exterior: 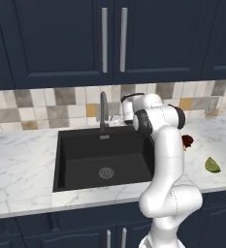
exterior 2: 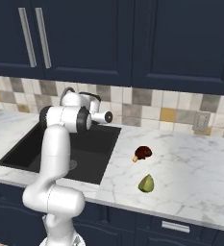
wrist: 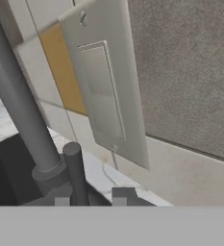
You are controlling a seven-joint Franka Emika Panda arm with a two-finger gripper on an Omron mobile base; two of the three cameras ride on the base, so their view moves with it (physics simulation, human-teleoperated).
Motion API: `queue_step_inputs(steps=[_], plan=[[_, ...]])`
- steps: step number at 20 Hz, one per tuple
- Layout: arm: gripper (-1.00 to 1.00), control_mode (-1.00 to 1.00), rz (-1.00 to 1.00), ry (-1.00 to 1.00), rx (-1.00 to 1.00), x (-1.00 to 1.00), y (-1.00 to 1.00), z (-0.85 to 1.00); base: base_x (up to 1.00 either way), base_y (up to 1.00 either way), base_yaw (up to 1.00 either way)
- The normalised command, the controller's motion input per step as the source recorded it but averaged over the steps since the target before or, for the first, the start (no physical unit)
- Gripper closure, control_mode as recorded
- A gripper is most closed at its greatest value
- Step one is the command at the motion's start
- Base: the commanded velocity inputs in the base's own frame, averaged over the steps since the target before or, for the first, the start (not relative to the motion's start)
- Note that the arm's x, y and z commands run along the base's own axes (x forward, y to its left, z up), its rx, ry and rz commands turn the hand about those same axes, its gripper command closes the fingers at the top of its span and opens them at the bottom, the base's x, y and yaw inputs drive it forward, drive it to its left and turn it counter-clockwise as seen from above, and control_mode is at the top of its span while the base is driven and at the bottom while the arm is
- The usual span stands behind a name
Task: Turn on the sink faucet. Then move the lemon wedge from the counter to the sink. Turn off the sink. Move the vegetable from the sink to the pot next to the stove. Finally move the pot to the rear left burner.
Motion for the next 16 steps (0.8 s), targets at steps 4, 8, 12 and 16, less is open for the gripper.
queue_step_inputs(steps=[4,8,12,16], plan=[[1.0,-1.0,0.0,0.05,0.04,-0.08,-0.83,-0.51,0.0,0.0,0.0],[1.0,-1.0,0.0,0.05,0.04,-0.09,-0.81,-0.48,0.0,0.0,0.0],[1.0,-1.0,0.0,0.04,0.07,-0.14,-0.74,-0.38,0.0,0.0,0.0],[-1.0,-1.0,0.0,0.04,0.06,-0.18,-0.48,-0.2,0.0,0.0,0.0]])
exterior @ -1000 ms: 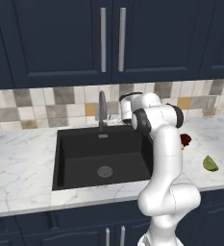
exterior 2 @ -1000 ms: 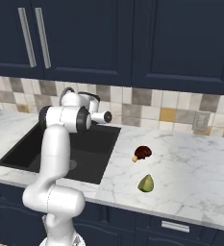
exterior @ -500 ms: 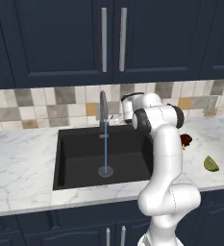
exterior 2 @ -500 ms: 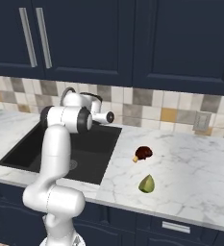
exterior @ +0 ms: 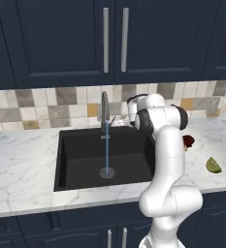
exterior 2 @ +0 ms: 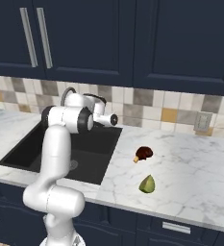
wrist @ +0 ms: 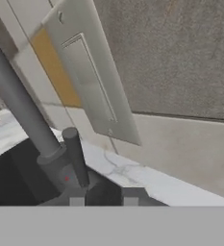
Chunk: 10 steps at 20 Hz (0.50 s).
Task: Turn on the sink faucet. Then move the lemon wedge from the counter to the sink. Turn off the sink. Move the vegetable from the sink to the pot next to the stove. Finally move the pot to the rear left burner.
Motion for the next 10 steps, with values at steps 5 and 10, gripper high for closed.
queue_step_inputs(steps=[5,10], plan=[[-1.0,-1.0,0.0,0.0,0.0,-0.24,-0.21,0.15,0.0,0.0,0.0],[-1.0,-1.0,-0.02,0.0,0.0,-0.42,-0.23,0.42,0.0,0.0,0.0]])
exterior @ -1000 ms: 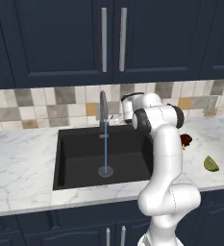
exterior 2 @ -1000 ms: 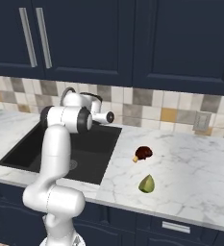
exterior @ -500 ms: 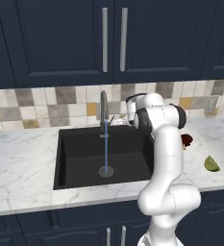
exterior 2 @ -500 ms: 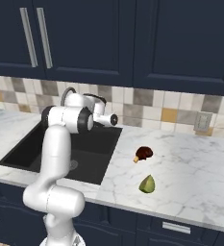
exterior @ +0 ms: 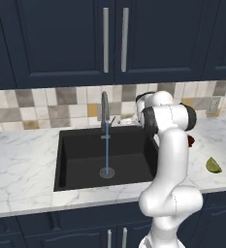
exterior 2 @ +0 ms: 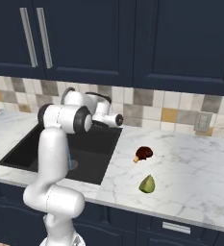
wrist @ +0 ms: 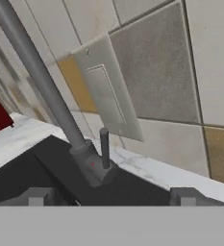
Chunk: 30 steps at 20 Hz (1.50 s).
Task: Turn on the sink faucet. Then move the lemon wedge from the counter to the sink. Turn off the sink. Move the vegetable from the sink to the pot next to the stove. Finally move the pot to the rear left burner.
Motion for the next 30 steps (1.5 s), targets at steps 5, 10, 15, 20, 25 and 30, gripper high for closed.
queue_step_inputs(steps=[5,10,15,20,25,30], plan=[[-1.0,-1.0,-0.04,0.0,0.0,-0.57,-0.24,0.51,0.0,0.0,0.0],[-1.0,-1.0,-0.05,0.0,-0.01,-0.7,-0.23,0.57,0.0,0.0,0.0],[-1.0,-1.0,-0.05,0.0,-0.03,-0.79,-0.19,0.46,0.0,0.0,0.0],[-1.0,-1.0,-0.02,0.0,-0.04,-0.83,-0.11,0.14,0.0,0.0,0.0],[-1.0,-1.0,-0.03,0.0,-0.03,-0.88,-0.18,0.29,0.0,0.0,0.0],[-1.0,-1.0,-0.06,0.02,-0.06,-0.83,-0.22,0.59,0.0,0.0,0.0]])
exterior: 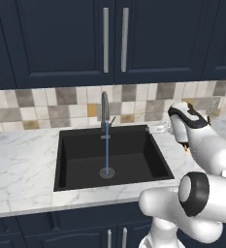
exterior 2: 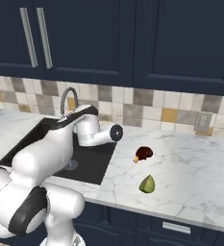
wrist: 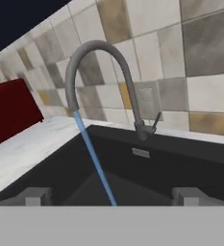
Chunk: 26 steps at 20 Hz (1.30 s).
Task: Turn on the sink faucet. Then move the lemon wedge from the counter to the sink. Turn off the sink. Move the vegetable from the sink to the pot next to the stove. Finally move the pot to the rear left burner.
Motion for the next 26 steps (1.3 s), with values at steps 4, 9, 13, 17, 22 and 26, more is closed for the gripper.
queue_step_inputs(steps=[4,9,13,17,22,26], plan=[[-1.0,-1.0,-0.1,0.12,-0.08,-0.76,-0.17,0.67,0.0,0.0,0.0],[-1.0,-1.0,-0.12,0.23,-0.08,-0.68,-0.24,0.61,0.0,0.0,0.0],[-1.0,-1.0,-0.12,0.31,-0.06,-0.59,-0.44,0.31,0.0,0.0,0.0],[-1.0,-1.0,-0.08,0.31,-0.08,-0.55,-0.53,0.04,0.0,0.0,0.0],[-1.0,-1.0,-0.05,0.28,-0.11,-0.48,-0.61,-0.02,0.0,0.0,0.0],[-1.0,-1.0,-0.07,0.27,-0.12,-0.37,-0.54,-0.21,0.0,0.0,0.0]])
